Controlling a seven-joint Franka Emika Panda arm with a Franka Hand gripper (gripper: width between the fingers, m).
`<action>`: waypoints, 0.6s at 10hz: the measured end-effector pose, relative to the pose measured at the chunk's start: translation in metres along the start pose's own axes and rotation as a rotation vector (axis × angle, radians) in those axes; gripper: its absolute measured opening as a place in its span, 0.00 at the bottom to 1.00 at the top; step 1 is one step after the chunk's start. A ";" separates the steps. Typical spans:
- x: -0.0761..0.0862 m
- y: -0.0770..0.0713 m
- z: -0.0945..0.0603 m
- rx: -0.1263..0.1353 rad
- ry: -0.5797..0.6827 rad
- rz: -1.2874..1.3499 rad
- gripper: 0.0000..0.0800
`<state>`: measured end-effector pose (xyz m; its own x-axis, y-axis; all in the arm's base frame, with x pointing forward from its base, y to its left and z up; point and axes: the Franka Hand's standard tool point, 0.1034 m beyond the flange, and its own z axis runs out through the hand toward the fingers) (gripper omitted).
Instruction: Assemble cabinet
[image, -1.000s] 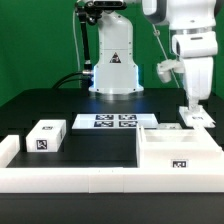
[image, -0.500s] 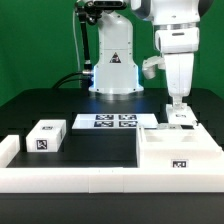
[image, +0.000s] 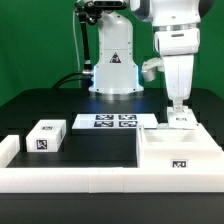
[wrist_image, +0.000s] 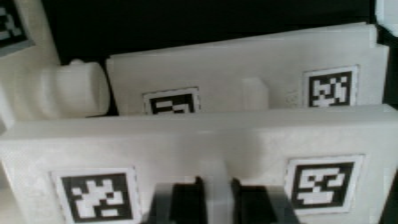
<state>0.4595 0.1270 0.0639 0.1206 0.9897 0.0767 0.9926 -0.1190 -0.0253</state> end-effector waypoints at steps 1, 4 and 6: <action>0.000 0.002 0.000 -0.002 0.002 0.001 0.08; 0.000 0.012 -0.002 -0.011 0.007 0.008 0.08; -0.001 0.025 0.002 -0.008 0.016 0.003 0.08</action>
Offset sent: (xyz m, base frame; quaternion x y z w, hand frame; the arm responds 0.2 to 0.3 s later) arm 0.0187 -0.0005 0.0045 -0.0010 0.0023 -0.0120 0.9999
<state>0.4838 0.1236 0.0609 0.1238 0.9880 0.0927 0.9923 -0.1226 -0.0178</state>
